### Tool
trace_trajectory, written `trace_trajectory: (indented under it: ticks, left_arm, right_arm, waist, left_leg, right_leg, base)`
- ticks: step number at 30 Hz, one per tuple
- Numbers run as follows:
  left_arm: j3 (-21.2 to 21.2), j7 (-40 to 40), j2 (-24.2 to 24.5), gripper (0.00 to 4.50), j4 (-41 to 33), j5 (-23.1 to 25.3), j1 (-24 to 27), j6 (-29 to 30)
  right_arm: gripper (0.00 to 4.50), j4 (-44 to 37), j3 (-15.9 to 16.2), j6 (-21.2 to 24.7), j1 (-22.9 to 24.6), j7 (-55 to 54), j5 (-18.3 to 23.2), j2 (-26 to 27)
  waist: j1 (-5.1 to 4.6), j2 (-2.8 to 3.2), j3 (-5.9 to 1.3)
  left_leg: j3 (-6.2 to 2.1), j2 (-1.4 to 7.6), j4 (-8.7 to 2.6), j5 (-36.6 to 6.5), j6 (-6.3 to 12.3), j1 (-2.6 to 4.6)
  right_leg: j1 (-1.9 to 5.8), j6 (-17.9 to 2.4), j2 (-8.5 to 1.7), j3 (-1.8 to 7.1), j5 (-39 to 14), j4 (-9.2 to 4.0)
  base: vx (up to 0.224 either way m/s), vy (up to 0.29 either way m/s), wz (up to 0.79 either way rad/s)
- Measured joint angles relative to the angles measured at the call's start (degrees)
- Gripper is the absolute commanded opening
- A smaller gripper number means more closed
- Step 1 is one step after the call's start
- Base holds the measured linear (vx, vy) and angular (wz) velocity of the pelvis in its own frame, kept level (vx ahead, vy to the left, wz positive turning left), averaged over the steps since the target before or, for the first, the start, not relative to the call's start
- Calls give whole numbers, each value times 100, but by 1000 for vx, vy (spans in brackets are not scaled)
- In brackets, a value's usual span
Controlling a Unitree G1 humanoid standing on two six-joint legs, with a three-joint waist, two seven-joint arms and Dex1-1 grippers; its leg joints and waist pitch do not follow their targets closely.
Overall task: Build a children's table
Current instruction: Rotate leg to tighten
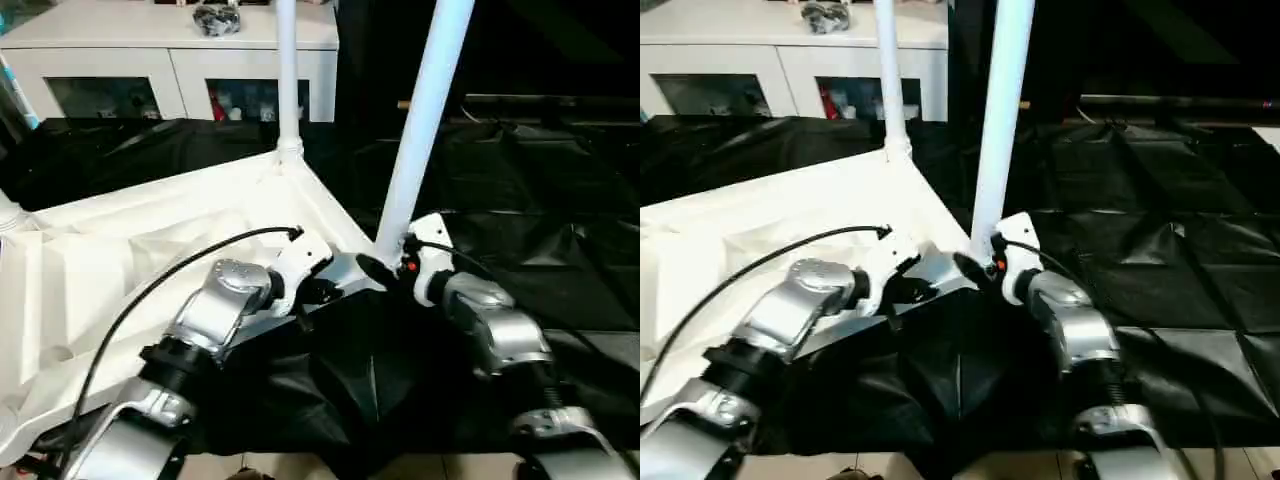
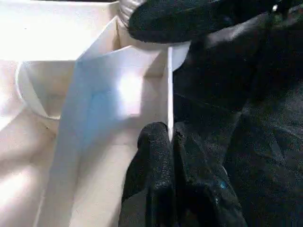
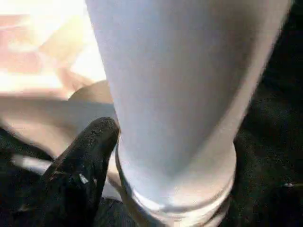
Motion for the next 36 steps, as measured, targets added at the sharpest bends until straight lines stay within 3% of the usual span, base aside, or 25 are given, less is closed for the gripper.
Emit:
trace_trajectory:
  ticks: [4,8,10,15,24,27,33,36]
  left_arm:
    - [-77,-558,333,0,-177,-129,118,-223]
    - [-174,-1379,711,0,-342,-253,253,-491]
    - [-264,-1646,834,0,-382,-293,271,-584]
    - [-359,-1942,970,0,-390,-316,274,-760]
    - [-367,-2023,999,0,-370,-327,282,-837]
    - [-291,-1755,896,0,-261,-317,281,-768]
    - [-31,-475,212,0,245,-98,-28,-369]
    - [88,97,-171,0,460,-49,-177,-148]
  right_arm:
    - [350,-400,241,-9,211,968,115,-503]
    - [350,-983,580,122,475,2142,321,-1089]
    - [335,-1105,716,187,513,2480,384,-1189]
    - [286,-1227,800,320,548,2762,448,-1332]
    - [276,-1351,833,382,606,2786,457,-1302]
    - [275,-1237,741,402,598,2419,407,-1137]
    - [274,-341,160,383,139,311,136,-201]
    - [273,-27,-84,392,-67,-516,57,118]
  waist:
    - [32,0,0]
    - [179,7,4]
    - [208,9,6]
    - [196,12,8]
    - [192,12,8]
    - [179,11,7]
    - [26,7,6]
    - [-2,7,6]
  left_leg:
    - [0,5,-19,0,0,-14]
    - [0,18,-13,0,2,-32]
    - [1,18,-10,0,0,-34]
    - [6,16,7,0,-1,-32]
    - [7,16,6,1,-2,-31]
    - [7,16,6,1,-2,-24]
    - [6,16,5,8,-13,5]
    - [6,15,5,8,-13,9]
  right_leg:
    - [-17,13,4,-10,-9,-2]
    - [-30,14,9,-20,-16,-2]
    - [-28,14,8,-20,-15,-1]
    - [-19,4,6,-8,-8,2]
    - [-19,4,5,-7,-7,9]
    - [-14,3,6,-8,-6,11]
    - [-5,2,3,-7,-5,4]
    - [-4,2,4,-6,-5,3]
  base:
    - [0,0,0]
    - [0,0,0]
    - [0,0,0]
    - [0,0,0]
    - [0,0,0]
    - [0,0,0]
    - [0,0,0]
    - [0,0,0]
